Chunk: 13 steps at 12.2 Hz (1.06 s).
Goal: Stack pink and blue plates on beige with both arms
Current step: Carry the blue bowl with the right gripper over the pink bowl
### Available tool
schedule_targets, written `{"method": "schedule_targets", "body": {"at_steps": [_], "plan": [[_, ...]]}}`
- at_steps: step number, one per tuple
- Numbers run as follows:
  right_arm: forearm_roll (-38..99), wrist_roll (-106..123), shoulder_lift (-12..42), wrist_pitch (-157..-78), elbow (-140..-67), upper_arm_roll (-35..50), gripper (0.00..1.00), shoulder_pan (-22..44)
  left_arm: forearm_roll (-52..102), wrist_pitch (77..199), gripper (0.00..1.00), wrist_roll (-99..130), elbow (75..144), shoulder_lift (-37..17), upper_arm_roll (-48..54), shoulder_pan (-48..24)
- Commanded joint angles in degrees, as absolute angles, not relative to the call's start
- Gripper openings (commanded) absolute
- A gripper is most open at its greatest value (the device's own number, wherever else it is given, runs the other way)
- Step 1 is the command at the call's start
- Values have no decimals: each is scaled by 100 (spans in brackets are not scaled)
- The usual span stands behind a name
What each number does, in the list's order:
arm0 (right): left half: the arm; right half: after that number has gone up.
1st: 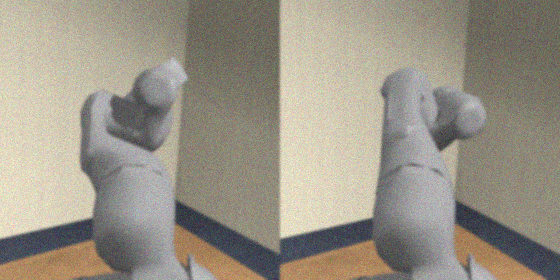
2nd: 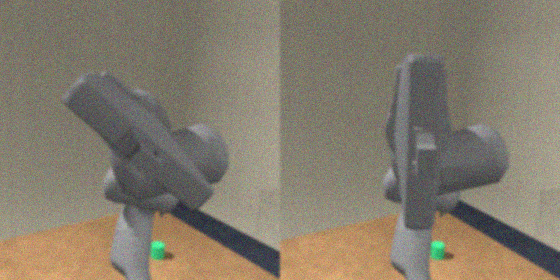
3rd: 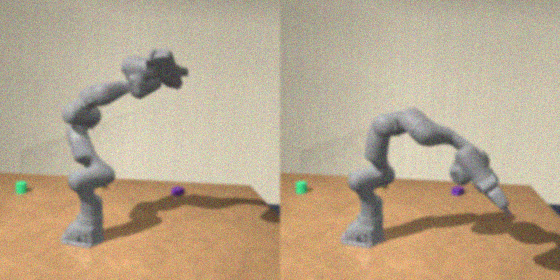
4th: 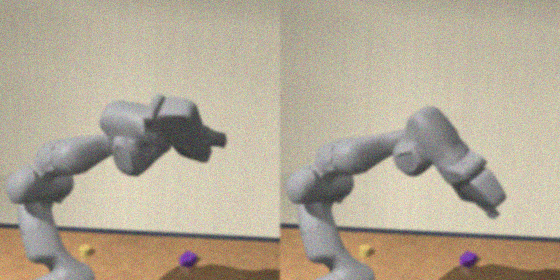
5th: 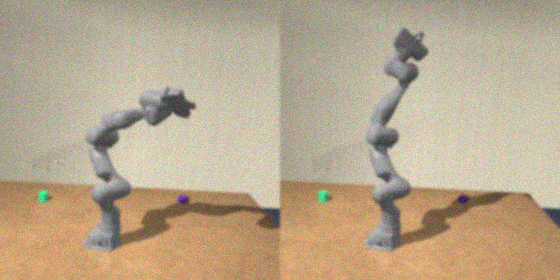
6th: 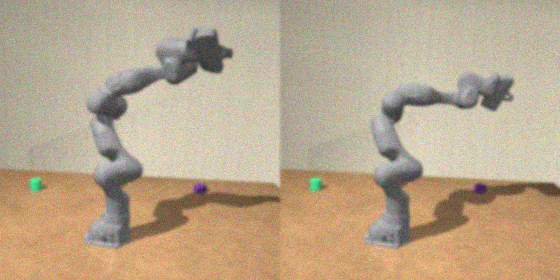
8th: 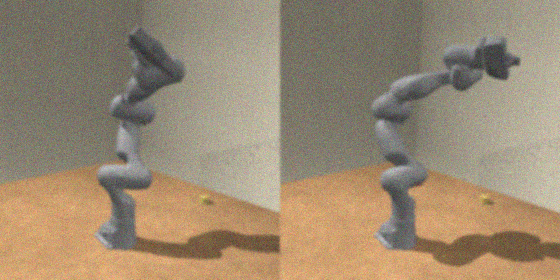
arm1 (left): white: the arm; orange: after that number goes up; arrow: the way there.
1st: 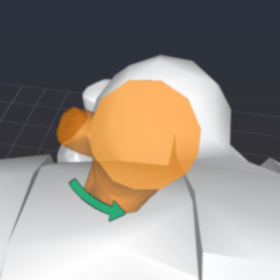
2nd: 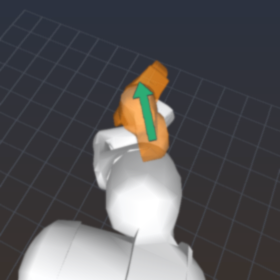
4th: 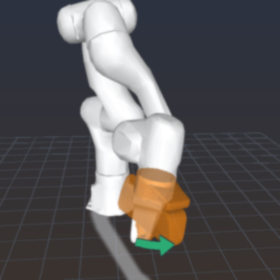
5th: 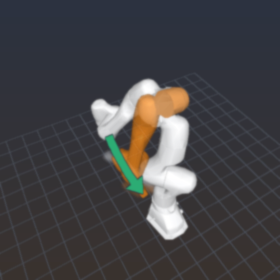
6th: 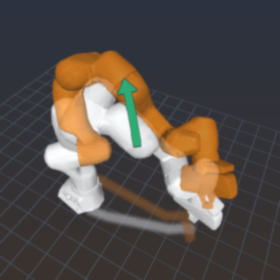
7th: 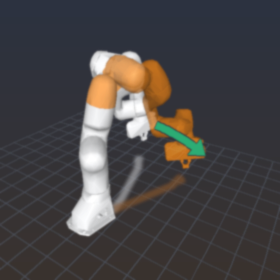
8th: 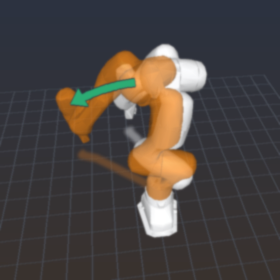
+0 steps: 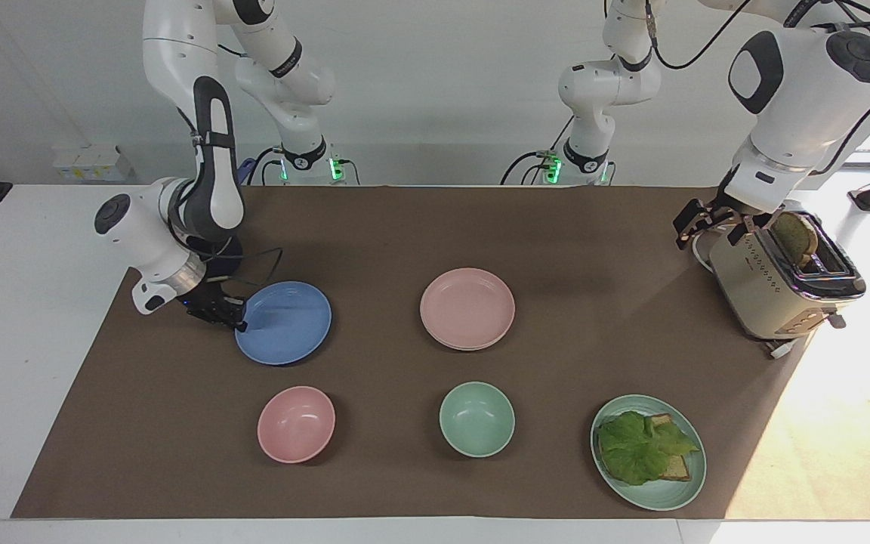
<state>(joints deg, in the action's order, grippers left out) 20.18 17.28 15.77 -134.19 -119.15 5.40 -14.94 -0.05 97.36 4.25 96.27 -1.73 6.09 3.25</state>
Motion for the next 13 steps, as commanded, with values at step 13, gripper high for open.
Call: {"method": "schedule_targets", "body": {"at_steps": [13], "plan": [[2109, -1704, 1045, -13649, -11391, 642, 0, 1149, -62, 9791, 100, 290, 9826, -9, 624, 352]]}}
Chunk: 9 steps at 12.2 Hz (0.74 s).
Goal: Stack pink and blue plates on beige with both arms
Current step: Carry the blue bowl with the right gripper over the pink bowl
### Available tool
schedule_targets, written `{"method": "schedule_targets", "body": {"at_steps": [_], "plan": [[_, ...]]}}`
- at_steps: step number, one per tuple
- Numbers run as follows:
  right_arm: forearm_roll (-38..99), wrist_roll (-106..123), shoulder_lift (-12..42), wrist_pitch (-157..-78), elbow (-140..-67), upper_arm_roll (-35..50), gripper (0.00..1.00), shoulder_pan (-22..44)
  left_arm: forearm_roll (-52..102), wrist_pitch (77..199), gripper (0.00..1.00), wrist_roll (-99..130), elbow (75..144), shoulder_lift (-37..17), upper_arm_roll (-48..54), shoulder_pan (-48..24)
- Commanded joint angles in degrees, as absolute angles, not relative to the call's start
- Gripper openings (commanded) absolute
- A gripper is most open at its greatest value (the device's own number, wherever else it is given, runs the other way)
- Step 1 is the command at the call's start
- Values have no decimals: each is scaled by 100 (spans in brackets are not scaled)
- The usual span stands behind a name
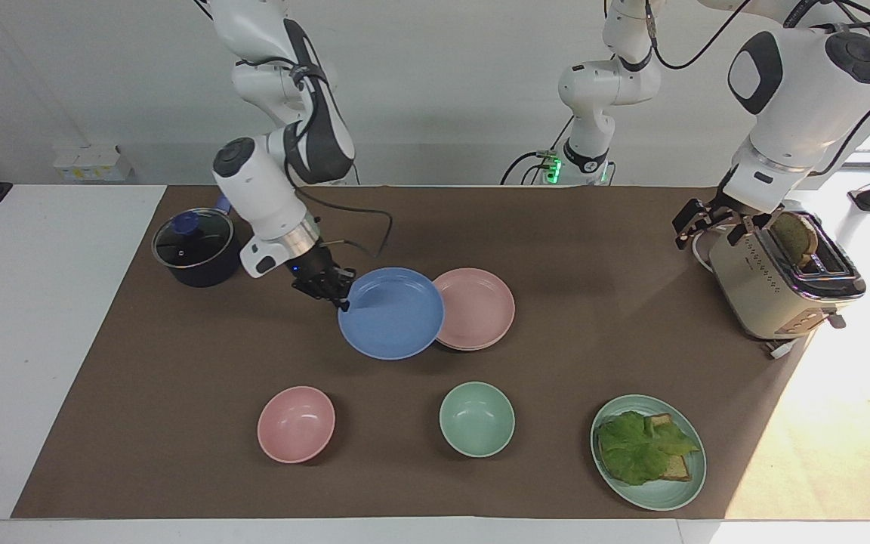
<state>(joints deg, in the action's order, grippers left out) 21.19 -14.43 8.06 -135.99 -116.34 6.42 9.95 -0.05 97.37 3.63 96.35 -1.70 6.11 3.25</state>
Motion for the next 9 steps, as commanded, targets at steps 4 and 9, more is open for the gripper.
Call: {"method": "schedule_targets", "body": {"at_steps": [4, 9], "plan": [[1935, -2231, 1510, -14315, -11391, 633, 0, 1852, -62, 9782, 100, 290, 9817, -9, 624, 360], [1538, -2540, 1688, -14511, -11408, 642, 0, 2135, -62, 9791, 100, 299, 9826, -9, 624, 352]]}}
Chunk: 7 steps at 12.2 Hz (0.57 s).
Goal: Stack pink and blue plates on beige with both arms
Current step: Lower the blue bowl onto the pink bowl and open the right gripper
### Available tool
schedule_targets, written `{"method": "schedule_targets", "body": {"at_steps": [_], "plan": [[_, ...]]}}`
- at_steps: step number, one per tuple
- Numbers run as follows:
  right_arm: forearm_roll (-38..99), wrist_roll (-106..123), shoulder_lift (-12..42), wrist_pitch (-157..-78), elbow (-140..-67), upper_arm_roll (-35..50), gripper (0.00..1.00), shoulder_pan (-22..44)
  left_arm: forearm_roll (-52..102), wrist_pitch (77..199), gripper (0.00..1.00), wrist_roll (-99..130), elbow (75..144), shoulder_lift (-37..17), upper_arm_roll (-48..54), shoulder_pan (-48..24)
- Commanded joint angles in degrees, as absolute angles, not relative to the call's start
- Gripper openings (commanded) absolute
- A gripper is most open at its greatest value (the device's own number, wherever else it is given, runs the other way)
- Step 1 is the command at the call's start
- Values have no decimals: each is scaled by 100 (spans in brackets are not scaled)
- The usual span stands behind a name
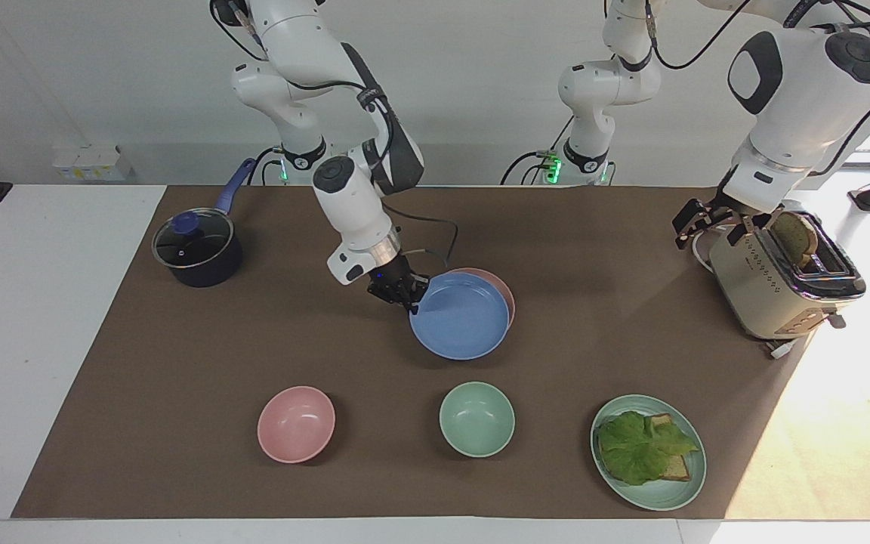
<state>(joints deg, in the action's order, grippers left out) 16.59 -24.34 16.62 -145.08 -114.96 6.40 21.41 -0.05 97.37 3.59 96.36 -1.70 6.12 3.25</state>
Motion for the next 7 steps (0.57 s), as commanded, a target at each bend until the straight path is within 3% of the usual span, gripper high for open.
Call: {"method": "schedule_targets", "body": {"at_steps": [1, 7], "plan": [[1547, -2549, 1688, -14493, -11443, 633, 0, 2231, -62, 9782, 100, 299, 9817, -9, 624, 352], [1065, -2549, 1626, -14090, -11461, 633, 0, 2250, -62, 9782, 100, 299, 9826, -9, 624, 352]]}}
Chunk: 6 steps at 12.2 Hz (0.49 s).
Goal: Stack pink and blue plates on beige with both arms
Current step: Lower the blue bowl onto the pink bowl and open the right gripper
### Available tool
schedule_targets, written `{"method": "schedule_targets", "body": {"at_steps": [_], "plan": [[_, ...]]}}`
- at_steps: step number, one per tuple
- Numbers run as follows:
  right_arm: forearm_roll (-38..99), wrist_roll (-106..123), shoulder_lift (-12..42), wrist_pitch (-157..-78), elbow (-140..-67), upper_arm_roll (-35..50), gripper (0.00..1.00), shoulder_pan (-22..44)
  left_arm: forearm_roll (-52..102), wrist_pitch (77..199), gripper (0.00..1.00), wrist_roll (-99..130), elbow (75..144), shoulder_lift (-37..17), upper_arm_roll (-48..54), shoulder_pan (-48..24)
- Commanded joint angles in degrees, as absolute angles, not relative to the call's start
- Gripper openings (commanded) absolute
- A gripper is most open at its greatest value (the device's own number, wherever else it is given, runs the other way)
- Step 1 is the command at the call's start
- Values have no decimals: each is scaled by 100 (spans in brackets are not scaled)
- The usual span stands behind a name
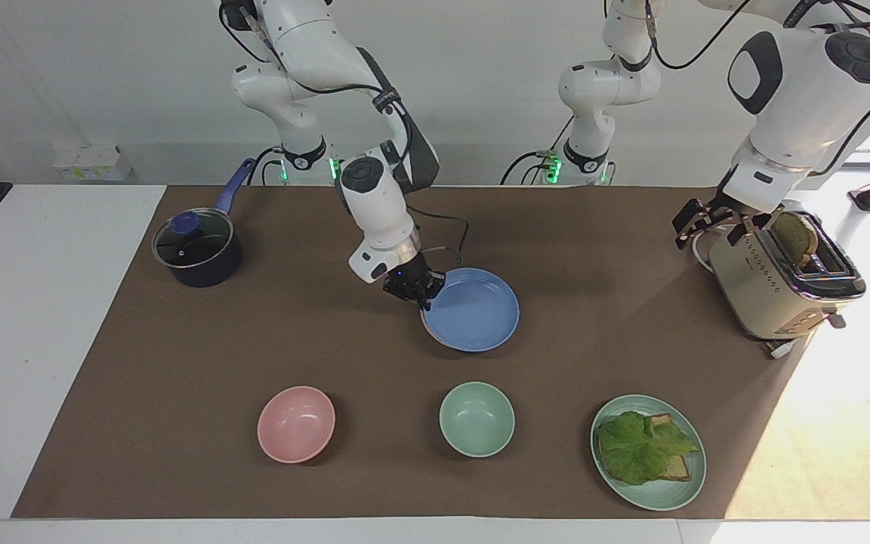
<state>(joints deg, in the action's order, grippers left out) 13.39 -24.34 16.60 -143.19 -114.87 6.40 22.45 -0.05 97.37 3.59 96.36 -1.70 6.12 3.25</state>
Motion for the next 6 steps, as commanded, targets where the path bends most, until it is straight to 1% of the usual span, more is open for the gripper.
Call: {"method": "schedule_targets", "body": {"at_steps": [1, 3, 4, 5, 6], "plan": [[1029, -2549, 1626, -14045, -11461, 633, 0, 2250, -62, 9782, 100, 299, 9817, -9, 624, 352], [1011, -2549, 1617, -14010, -11452, 642, 0, 2250, -62, 9782, 100, 308, 9817, -9, 624, 352], [1011, -2549, 1617, -13958, -11409, 642, 6, 2250, -62, 9782, 100, 316, 9826, -9, 624, 352], [1002, -2549, 1626, -13931, -11400, 633, 14, 2250, -62, 9774, 100, 343, 9817, -9, 624, 343], [1002, -2549, 1617, -13896, -11382, 633, 61, 2250, -62, 9765, 100, 351, 9826, -9, 624, 343]]}}
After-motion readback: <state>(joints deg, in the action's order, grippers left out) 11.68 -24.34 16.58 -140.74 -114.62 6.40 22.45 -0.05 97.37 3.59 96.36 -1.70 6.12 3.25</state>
